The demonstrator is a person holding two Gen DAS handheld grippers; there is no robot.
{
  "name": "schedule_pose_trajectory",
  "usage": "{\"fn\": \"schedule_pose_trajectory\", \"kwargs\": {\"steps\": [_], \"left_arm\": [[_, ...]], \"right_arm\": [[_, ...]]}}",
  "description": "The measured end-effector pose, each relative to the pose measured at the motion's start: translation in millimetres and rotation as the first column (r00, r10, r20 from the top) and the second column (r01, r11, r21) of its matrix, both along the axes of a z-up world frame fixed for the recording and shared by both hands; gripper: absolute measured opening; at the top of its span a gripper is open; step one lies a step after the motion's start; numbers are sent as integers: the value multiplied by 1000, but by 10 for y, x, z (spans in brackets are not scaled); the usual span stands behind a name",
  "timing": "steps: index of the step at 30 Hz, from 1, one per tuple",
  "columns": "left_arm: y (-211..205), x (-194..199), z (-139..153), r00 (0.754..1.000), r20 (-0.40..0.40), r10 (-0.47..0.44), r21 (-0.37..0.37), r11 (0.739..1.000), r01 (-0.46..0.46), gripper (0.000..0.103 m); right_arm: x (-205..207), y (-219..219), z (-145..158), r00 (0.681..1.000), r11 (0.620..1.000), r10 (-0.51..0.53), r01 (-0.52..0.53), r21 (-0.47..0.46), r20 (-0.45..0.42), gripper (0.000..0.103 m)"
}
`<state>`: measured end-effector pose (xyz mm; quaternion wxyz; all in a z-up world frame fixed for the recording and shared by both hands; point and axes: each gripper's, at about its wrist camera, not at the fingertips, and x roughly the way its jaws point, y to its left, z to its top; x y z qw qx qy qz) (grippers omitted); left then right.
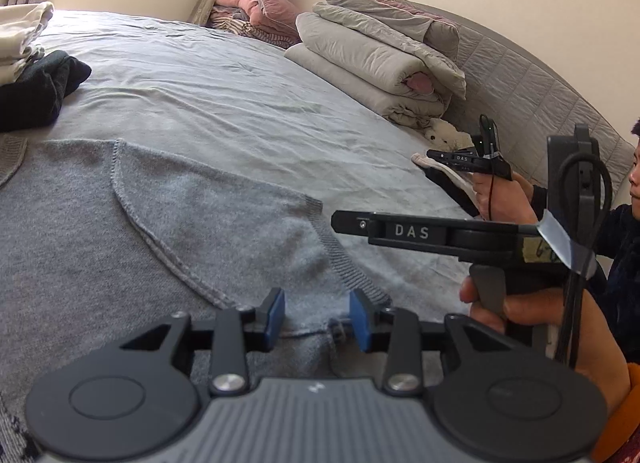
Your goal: Fold clothes
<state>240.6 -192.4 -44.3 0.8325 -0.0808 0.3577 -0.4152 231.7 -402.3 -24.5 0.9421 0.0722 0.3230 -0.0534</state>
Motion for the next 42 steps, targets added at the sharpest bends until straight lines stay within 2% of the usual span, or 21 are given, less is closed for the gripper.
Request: {"fn": "schedule_pose_trajectory", "kwargs": {"steps": [9,12,14,16,18,20,22,27,32,33,34,36,38,40,42], "left_arm": [[430,-555,-21,996,-46,70,-32,997,-72,37],[522,-710,-19,995,-48,90,-48,995,-92,33],[548,-798,-9,994,-47,96,-49,994,-98,19],[542,-877,29,995,-45,86,-52,995,-88,19],[528,-958,77,996,-40,78,-65,995,-80,20],[491,-1029,104,997,-39,68,-71,995,-70,20],[439,-1092,110,998,-25,63,-47,997,-64,20],[361,-1192,-20,997,18,69,47,996,-69,20],[395,-1237,-129,996,32,79,39,996,-81,20],[399,-1235,-133,996,29,80,36,996,-81,20],[404,-1231,-137,996,25,81,31,996,-81,20],[419,-1222,-140,997,16,81,21,996,-82,20],[417,-1237,-114,997,19,79,20,997,-79,20],[405,-1262,-88,997,27,72,23,997,-72,22],[372,-1280,-85,997,36,63,35,997,-64,25]], "right_arm": [[-670,192,128,994,985,25,-7,175,-102,53],[-956,199,166,994,969,20,8,246,-111,53],[-1155,180,166,994,948,25,9,317,-103,53],[-1291,191,132,993,929,44,-2,369,-105,50],[-1383,248,116,992,925,76,-31,379,-105,47],[-1421,314,130,988,930,109,-64,362,-106,47],[-1403,322,143,990,927,109,-70,368,-87,47],[-1224,289,10,988,884,145,-106,455,-50,39],[-1001,294,-124,987,846,159,-125,518,-22,38],[-971,312,-143,987,847,160,-125,516,-23,32],[-941,330,-162,987,848,161,-126,514,-24,17],[-894,358,-195,986,849,165,-123,514,-36,3],[-920,330,-107,987,849,154,-116,515,-33,2],[-993,266,65,993,876,114,-93,474,-15,1],[-1038,222,99,997,898,78,-60,437,-23,1]]}}
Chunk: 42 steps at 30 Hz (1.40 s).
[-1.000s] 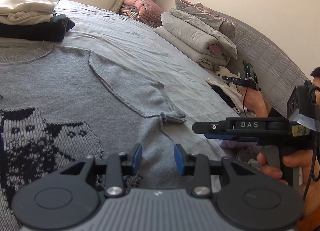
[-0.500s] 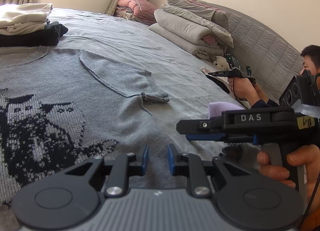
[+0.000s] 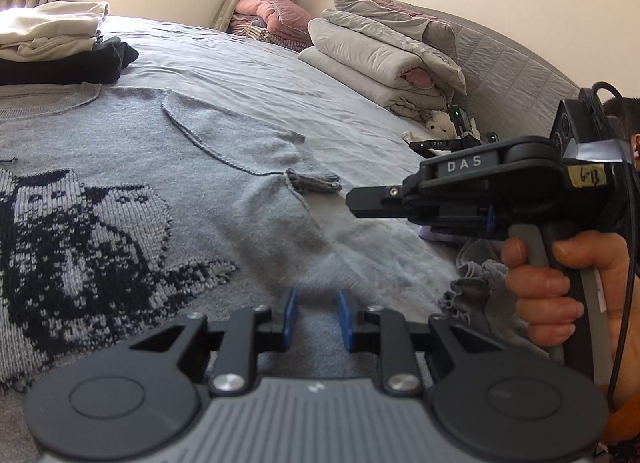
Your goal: Fold clothes
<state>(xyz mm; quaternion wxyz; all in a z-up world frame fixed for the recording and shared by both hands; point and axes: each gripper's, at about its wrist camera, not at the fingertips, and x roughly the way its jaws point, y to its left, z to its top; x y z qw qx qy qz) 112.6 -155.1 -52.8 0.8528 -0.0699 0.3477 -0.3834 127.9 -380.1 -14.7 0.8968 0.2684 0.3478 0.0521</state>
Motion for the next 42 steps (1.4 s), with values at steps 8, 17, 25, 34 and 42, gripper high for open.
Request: {"fn": "schedule_pose_trajectory", "kwargs": {"steps": [8,17,25,34,42], "left_arm": [[18,-107,157,999,-51,0,-2,1000,0,36],[-360,-329,351,991,-132,-25,107,993,39,36],[-531,-411,269,991,-111,78,225,973,-51,13],[239,-182,-172,924,-377,59,-212,966,-149,6],[316,-244,-230,924,-380,41,-276,949,-156,7]], "right_arm": [[-259,-26,145,999,999,23,-24,-45,-37,11],[-605,181,342,998,986,32,-40,-165,-53,11],[-837,144,204,996,994,54,-61,-94,-76,12],[-730,200,-59,988,989,129,-122,84,-83,13],[-548,254,-192,986,965,161,-147,217,-51,35]]}}
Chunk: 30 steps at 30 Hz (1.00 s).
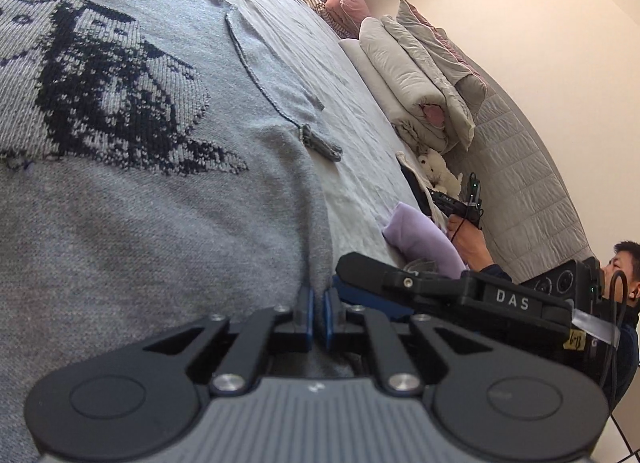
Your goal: Fold clothes
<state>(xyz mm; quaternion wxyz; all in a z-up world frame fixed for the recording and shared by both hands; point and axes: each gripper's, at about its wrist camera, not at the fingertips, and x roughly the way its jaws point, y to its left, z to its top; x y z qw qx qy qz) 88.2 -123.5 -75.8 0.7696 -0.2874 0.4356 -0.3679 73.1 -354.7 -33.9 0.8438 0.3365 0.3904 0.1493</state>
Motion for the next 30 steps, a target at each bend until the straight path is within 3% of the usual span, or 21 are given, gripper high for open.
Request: {"fn": "schedule_pose_trajectory", "kwargs": {"steps": [6,8,10,14,16,20,22,25,30], "left_arm": [[-32,22,-23,1000,5,-19,-38,999,19,5],[-109,34,-7,1000,12,-29,-29,999,29,5],[-200,42,14,999,24,-38,-13,999,38,6],[-308,27,61,997,54,-53,25,998,52,10],[-305,20,76,996,64,-59,36,998,57,12],[-204,-2,118,997,57,-50,57,997,47,15],[-158,-39,183,997,57,-57,83,995,52,20],[-155,-136,311,994,83,-77,130,989,66,33],[-304,-337,456,984,118,-137,246,964,105,36]], "right_arm": [[107,64,-33,1000,1000,-14,14,-18,21,35],[108,64,1,999,999,-26,27,-46,24,14],[69,43,66,998,995,-50,53,-79,39,10],[-26,2,206,985,953,-159,170,-251,66,4],[-39,-53,184,979,933,-192,202,-297,62,4],[-84,-185,142,984,963,-179,180,-201,24,14],[-141,-177,186,986,965,-163,163,-205,18,15],[-247,-116,243,990,963,-143,140,-229,2,15],[-523,0,226,993,960,-114,102,-262,-32,15]]}}
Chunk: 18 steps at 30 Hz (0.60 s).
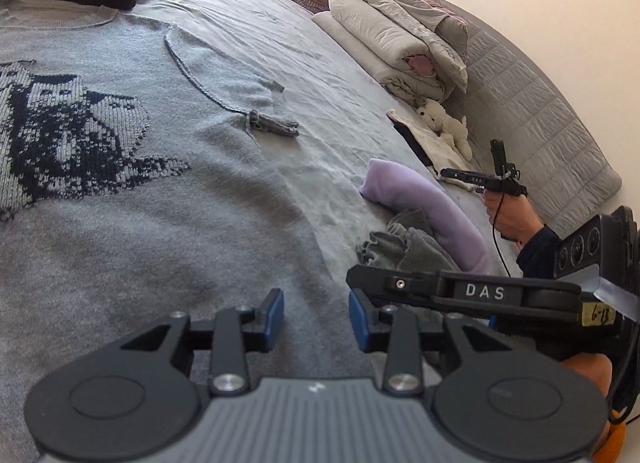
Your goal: Fold clothes
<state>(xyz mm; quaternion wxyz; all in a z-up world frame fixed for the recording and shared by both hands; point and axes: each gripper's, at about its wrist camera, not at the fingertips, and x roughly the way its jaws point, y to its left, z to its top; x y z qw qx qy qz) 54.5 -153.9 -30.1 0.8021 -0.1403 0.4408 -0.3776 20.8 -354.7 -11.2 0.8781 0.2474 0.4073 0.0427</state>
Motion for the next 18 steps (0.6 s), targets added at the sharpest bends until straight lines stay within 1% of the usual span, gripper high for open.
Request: {"fn": "schedule_pose_trajectory", "kwargs": {"steps": [4,5,6,8,9,10,12,13,14,15,16,18], "left_arm": [[-97,-169,6,998,67,-10,87,996,4,34],[-112,-209,0,996,84,-11,105,994,2,30],[-122,-235,-9,995,95,-12,118,993,1,28],[-134,-269,-32,994,104,-14,135,991,0,27],[-136,-285,-42,994,111,-15,143,990,-1,27],[-133,-302,-49,993,117,-16,146,989,-1,27],[-123,-335,-56,992,126,-19,145,989,1,27],[-125,-353,-55,991,130,-20,145,989,1,27],[-126,-371,-52,991,133,-20,145,989,0,27],[-123,-386,-48,991,135,-20,146,989,0,27],[-123,-399,-42,991,134,-20,147,989,0,27],[-113,-429,-7,991,135,-26,146,989,7,27]], "right_arm": [[-235,43,-27,1000,1000,15,-16,-17,-21,15],[-287,51,-32,999,1000,20,-21,-17,-26,15],[-338,59,-37,999,1000,26,-26,-17,-31,16],[-437,75,-47,999,999,34,-35,-12,-35,28],[-478,82,-50,999,999,40,-40,-1,-30,40],[-507,110,-50,998,999,52,-52,0,-25,43],[-564,166,-52,997,997,75,-75,3,-17,43],[-587,210,-67,996,996,94,-94,-1,-14,41],[-597,265,-89,993,993,116,-116,-4,-18,35],[-607,312,-107,991,991,128,-129,-20,-25,8],[-619,359,-121,990,989,139,-140,-36,-31,6],[-711,419,-12,992,985,130,-129,-111,-4,6]]}}
